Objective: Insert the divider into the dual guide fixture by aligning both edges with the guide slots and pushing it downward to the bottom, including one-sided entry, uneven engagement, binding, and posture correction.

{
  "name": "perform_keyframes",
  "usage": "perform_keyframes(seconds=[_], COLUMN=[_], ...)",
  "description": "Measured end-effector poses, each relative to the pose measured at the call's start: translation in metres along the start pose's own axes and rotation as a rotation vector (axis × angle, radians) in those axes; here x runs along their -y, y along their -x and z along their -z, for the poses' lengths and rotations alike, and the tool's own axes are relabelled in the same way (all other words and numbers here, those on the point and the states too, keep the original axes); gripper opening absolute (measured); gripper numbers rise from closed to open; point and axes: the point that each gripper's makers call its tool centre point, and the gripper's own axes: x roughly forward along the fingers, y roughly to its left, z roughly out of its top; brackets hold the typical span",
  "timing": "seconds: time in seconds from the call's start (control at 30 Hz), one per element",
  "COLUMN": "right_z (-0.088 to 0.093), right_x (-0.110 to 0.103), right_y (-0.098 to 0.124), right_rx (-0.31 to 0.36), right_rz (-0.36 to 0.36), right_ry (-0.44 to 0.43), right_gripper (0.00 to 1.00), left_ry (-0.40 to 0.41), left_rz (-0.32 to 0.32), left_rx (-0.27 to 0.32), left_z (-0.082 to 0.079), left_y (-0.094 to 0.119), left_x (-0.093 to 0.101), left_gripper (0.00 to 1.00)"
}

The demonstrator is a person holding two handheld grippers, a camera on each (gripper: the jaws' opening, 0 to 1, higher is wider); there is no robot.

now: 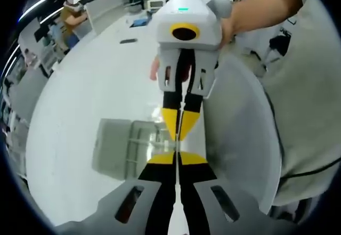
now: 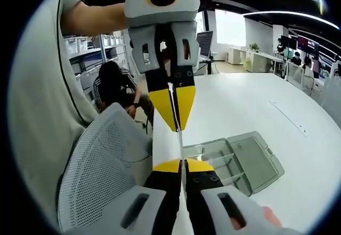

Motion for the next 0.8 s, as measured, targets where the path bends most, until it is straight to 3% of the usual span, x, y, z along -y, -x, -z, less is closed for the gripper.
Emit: perform_keyframes(seconds=[0.33, 0.8], right_z=[0.0, 0.006], right_x=[0.003, 0.009], right_y=[0.0, 0.003], right_rx=[0.002, -0.014], right_rz=[-0.001, 0.025], right_ry=[-0.038, -0.075], right_gripper=[0.0, 0.14], left_ry=[-0.011, -0.003], left_rz=[0.006, -0.006], left_rx=[-0.016, -0.047], left_z=[0.003, 0.013], left_y=[0.0, 0.004], left_x=[-0.002, -0.015], left_gripper=[0.0, 0.0])
